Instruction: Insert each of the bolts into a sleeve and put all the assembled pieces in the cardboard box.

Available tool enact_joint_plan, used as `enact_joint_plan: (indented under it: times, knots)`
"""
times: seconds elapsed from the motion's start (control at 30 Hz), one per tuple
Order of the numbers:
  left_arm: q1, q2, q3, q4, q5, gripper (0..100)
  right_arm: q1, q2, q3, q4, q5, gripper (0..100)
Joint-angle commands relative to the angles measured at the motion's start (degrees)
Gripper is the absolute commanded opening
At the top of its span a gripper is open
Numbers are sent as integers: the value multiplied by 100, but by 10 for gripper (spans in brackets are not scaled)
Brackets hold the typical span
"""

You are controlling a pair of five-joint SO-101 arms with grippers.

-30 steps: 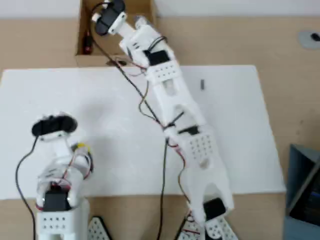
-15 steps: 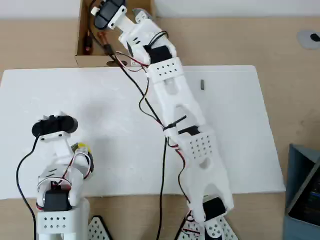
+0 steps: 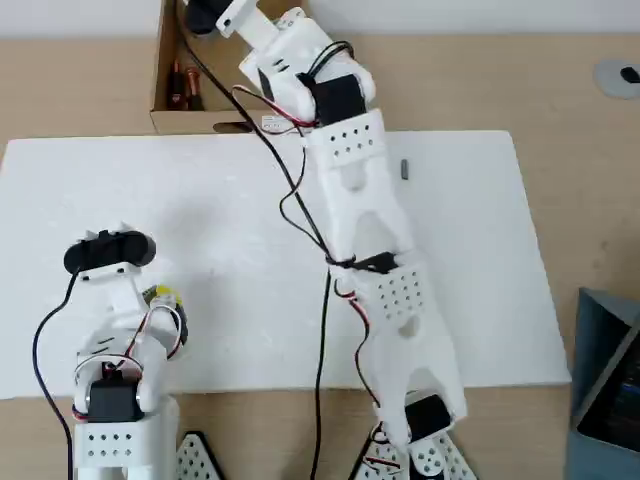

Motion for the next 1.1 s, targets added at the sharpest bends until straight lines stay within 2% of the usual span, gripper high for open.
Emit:
enact_joint_plan:
  times: [0.0, 0.17, 0.33, 0.47, 0.57, 0.8, 0.93, 1.07]
  knots:
    - [-26, -48, 0, -123, -18, 5, -4, -101, -804, 527, -123, 9]
    - [-26, -48, 0, -123, -18, 5, 119, -312, -1156, 1354, -149, 9]
    - [-26, -48, 0, -123, -18, 5, 233, -1033, -1138, 2330, -765, 9]
    - [-26, -48, 0, -123, -18, 5, 242, -1604, -1147, 3165, -879, 9]
    - [-26, -48, 0, -123, -18, 5, 303, -2035, -1095, 3218, -1222, 9]
    - [-26, -48, 0, -123, -18, 5, 549, -2862, -980, 3235, -1240, 9]
    - [-26, -48, 0, -123, -18, 5, 1095, -3565, -163, 3235, -1240, 9]
    - [-26, -48, 0, -123, -18, 5, 1727, -4462, 1244, 3235, -1240, 9]
